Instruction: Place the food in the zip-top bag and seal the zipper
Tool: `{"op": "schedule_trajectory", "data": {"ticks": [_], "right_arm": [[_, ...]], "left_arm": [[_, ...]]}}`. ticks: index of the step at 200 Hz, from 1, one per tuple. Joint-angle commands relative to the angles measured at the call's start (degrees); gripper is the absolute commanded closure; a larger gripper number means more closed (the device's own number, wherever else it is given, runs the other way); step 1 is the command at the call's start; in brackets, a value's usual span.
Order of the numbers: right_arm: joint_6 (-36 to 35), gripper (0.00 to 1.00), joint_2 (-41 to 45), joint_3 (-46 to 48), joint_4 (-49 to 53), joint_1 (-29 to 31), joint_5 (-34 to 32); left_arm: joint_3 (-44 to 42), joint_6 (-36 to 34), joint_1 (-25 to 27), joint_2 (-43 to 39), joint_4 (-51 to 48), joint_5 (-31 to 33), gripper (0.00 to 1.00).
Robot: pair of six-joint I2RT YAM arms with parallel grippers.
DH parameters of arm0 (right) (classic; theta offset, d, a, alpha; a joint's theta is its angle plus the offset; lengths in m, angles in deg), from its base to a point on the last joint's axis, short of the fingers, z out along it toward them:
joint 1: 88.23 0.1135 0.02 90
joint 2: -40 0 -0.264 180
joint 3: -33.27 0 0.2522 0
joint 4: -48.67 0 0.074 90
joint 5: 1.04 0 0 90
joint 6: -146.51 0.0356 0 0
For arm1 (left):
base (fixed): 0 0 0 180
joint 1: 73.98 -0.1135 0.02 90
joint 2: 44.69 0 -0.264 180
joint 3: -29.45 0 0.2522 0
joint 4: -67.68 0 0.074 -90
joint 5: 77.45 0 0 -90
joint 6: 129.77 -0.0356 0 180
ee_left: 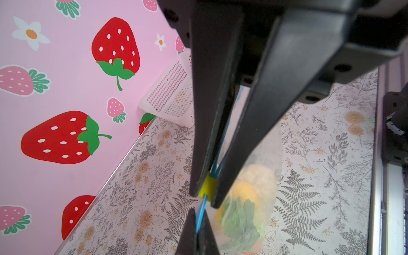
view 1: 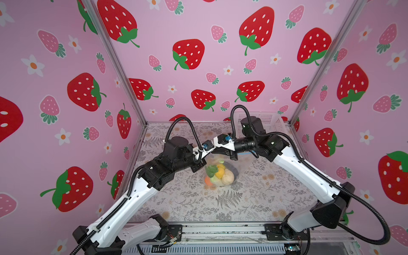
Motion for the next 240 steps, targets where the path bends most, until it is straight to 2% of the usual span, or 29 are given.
{"op": "schedule_trajectory", "data": {"ticks": [1, 197, 240], "right_arm": [[-1.7, 0.98, -0.3, -1.8, 2.5, -0.1, -0.6], [-2.4, 0.98, 0.2, -2.0, 3.4, -2.5, -1.2], [-2.5, 0.98, 0.6, -1.8, 3.4, -2.8, -1.3]], "left_arm": [[0.5, -0.5, -0.9, -1.6, 0.8, 1.2, 1.0], [-3.9, 6.3, -7.9, -4.4, 0.5, 1.7, 1.0], [-4.1, 8.0, -9.6, -4.3, 0.2, 5.2, 1.0]]}}
